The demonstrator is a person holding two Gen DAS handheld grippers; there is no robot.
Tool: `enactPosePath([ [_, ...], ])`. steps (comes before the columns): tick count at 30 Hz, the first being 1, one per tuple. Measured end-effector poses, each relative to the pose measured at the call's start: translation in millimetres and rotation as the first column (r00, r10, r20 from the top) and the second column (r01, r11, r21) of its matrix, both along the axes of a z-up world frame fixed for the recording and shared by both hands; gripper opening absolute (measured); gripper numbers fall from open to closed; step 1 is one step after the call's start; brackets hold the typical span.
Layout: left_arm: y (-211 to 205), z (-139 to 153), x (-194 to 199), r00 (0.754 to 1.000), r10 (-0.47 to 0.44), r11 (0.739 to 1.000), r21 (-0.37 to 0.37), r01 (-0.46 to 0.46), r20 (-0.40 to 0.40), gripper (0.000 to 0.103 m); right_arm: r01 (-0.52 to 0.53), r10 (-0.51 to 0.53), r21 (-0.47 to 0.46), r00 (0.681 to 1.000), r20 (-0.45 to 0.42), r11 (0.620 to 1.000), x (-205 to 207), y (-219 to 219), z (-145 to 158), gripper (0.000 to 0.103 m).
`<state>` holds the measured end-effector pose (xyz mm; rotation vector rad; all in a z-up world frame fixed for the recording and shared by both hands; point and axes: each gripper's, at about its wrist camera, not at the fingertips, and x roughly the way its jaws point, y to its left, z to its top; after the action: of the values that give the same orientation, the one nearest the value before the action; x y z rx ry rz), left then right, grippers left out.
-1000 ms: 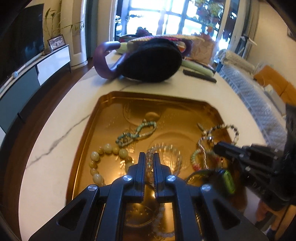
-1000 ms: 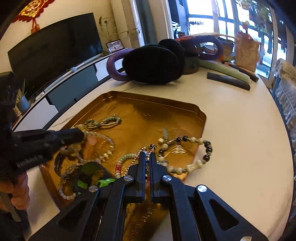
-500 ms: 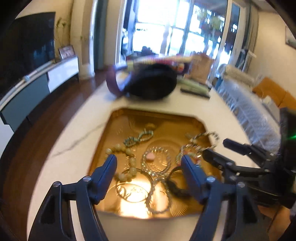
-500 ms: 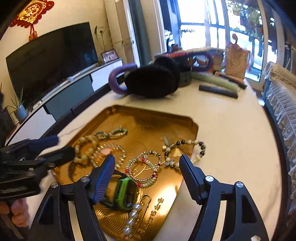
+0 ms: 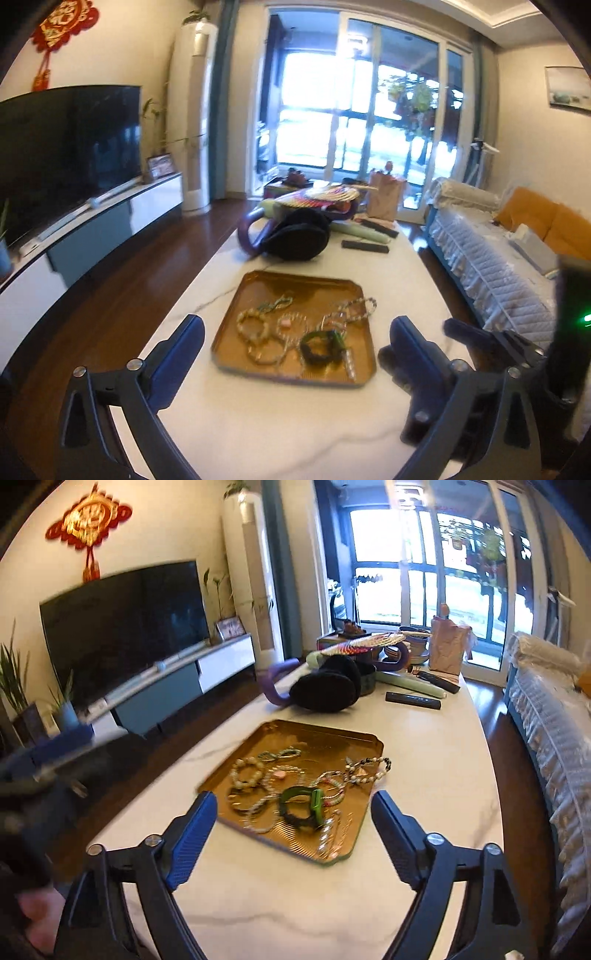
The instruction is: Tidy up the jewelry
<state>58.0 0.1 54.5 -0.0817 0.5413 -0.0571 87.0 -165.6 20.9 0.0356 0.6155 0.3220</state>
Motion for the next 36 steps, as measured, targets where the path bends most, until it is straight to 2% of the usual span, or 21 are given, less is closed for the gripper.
enactPosePath([
  [1,-2.4,-1.2,-6.1,1.0,0.01,1.0,0.001,-0.01,-0.013,0.101,0.012,-0.012,0.011,1.0,-0.012,1.0,-6.7,-1.2,1.8,0.086],
  [5,-20.4,-9.8,-33.8,0.999,-0.002,0.999,0.047,0.004,-0.047,0.103,0.137,-0.139,-0.072,0.99,-0.024,0.988,-36.2,-3.7,-3.3,0.087],
  [9,-24.1,-27.3,-53.1,0.992,0.036,0.999,0.005,-0.036,-0.124,0.103,0.183,-0.193,-0.101,0.975,-0.108,0.978,-55.2,-12.9,-20.7,0.09],
  [11,-29.8,-35.5,-61.6,0.982,0.076,0.996,0.05,-0.068,-0.171,0.103,0.185,-0.201,-0.131,0.973,-0.115,0.974,-62.2,-13.1,-29.1,0.09],
  [14,-35.1,-44.6,-66.3,0.971,0.081,0.991,0.118,-0.056,-0.224,0.103,0.159,-0.181,-0.154,0.973,-0.142,0.975,-66.1,-11.7,-39.8,0.09],
  [21,-32.3,-55.5,-67.2,0.969,0.094,0.992,0.102,-0.072,-0.23,0.103,0.161,-0.186,-0.176,0.974,-0.133,0.971,-69.4,-9.6,-45.0,0.09],
  [27,-29.3,-62.7,-57.1,0.962,0.079,0.993,0.106,-0.053,-0.262,0.103,0.152,-0.179,-0.168,0.97,-0.163,0.974,-64.4,-8.2,-53.2,0.09],
  [36,-30.3,-64.7,-52.5,0.959,0.066,0.993,0.113,-0.036,-0.276,0.103,0.157,-0.184,-0.174,0.97,-0.157,0.972,-64.9,-7.3,-55.4,0.09],
])
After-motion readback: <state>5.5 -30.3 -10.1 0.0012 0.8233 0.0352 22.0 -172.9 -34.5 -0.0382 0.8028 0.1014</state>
